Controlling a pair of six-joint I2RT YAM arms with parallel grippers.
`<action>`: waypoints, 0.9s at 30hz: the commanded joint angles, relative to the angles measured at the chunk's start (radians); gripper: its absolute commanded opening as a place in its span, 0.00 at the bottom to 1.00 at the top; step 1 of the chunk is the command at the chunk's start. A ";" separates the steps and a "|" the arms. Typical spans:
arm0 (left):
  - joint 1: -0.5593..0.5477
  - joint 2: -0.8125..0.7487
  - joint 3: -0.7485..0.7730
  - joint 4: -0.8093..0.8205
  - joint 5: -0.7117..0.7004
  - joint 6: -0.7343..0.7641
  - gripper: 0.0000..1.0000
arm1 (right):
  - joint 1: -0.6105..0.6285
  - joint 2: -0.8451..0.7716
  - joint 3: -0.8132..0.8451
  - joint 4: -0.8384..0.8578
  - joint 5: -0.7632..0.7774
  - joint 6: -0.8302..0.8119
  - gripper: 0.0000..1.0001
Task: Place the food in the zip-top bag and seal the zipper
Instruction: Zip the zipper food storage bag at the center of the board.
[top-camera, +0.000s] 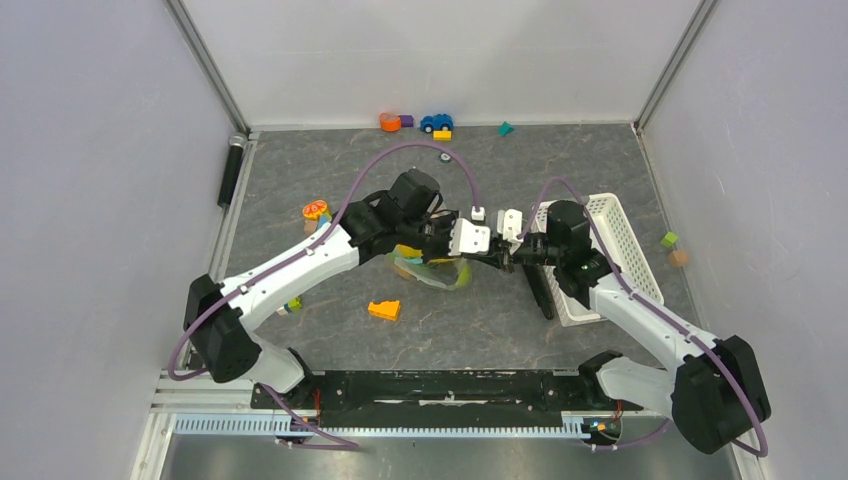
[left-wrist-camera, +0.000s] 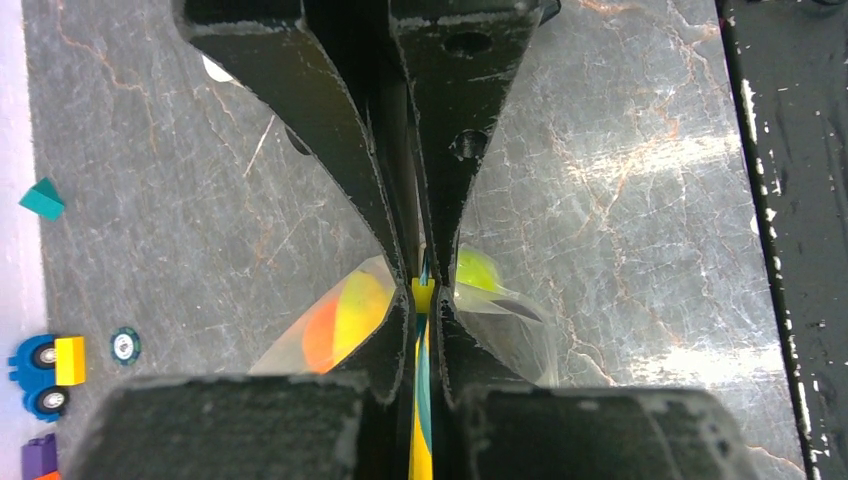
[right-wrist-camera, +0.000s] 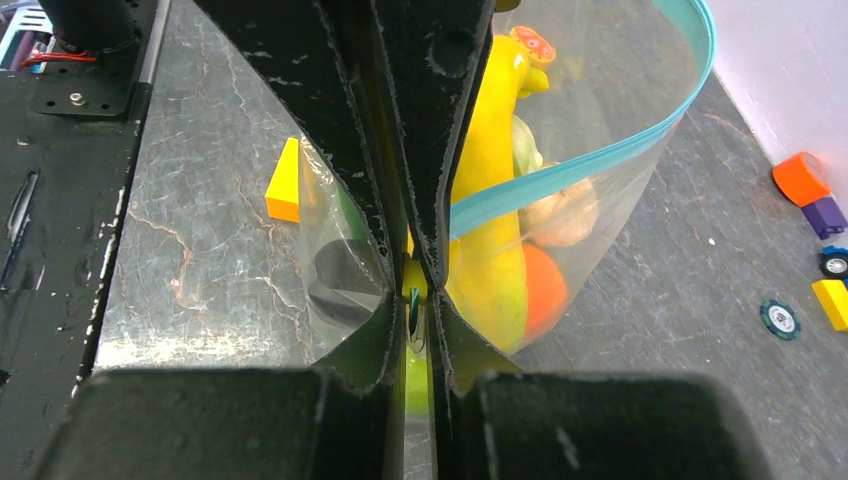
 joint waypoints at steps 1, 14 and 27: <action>-0.003 -0.048 0.001 -0.069 -0.092 0.057 0.02 | -0.004 -0.048 0.029 -0.009 0.083 -0.042 0.00; -0.001 -0.157 -0.068 -0.072 -0.252 0.081 0.02 | -0.004 -0.074 -0.021 0.008 0.198 -0.102 0.00; 0.001 -0.185 -0.087 -0.049 -0.197 0.046 0.02 | -0.005 -0.014 0.029 -0.067 0.075 -0.120 0.15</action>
